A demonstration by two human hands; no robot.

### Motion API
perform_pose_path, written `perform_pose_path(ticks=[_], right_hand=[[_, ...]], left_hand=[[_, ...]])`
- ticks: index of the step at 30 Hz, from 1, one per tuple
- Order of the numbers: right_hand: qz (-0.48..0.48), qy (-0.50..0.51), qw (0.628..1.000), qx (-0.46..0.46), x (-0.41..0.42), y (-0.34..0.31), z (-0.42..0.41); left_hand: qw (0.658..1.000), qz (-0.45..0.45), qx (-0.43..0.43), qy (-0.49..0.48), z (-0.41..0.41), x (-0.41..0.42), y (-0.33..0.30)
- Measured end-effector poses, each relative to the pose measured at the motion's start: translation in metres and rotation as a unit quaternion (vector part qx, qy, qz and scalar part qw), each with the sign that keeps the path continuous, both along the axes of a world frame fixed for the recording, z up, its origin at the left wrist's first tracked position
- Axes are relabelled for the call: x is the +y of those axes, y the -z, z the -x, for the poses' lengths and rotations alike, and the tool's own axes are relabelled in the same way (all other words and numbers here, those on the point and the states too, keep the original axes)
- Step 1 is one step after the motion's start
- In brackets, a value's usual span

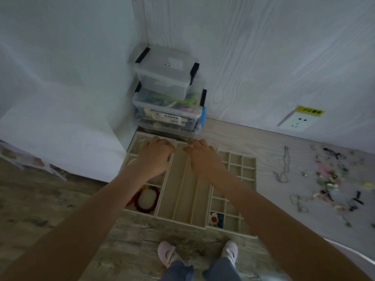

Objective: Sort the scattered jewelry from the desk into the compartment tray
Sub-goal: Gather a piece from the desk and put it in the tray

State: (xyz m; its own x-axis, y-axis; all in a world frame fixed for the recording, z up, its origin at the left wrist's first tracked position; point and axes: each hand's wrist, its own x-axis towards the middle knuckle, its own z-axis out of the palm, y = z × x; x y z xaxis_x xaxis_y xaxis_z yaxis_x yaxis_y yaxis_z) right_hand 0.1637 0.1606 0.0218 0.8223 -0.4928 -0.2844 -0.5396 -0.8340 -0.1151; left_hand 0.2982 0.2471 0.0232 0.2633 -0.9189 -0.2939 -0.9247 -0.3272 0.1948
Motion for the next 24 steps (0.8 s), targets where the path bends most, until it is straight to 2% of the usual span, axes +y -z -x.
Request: perform_pose_path(ticks=[4, 7, 11, 17, 24], right_hand=[[-0.005, 0.065, 0.998, -0.01, -0.025, -0.002, 0.049], [-0.051, 0.13, 0.99, -0.02, -0.045, -0.002, 0.088], [-0.059, 0.194, 0.979, -0.038, -0.074, -0.001, 0.149], [-0.051, 0.238, 0.969, -0.03, -0.123, 0.013, 0.231], [-0.023, 0.145, 0.989, 0.011, -0.191, 0.032, 0.274]], left_hand=[[0.998, 0.054, 0.009, 0.012, 0.036, -0.028, -0.012], [0.994, 0.107, 0.024, 0.029, 0.067, -0.054, -0.014], [0.989, 0.134, 0.017, 0.065, 0.12, -0.093, -0.015], [0.993, 0.077, 0.016, 0.093, 0.194, -0.148, -0.006], [0.986, -0.014, -0.013, 0.165, 0.258, -0.183, 0.028]])
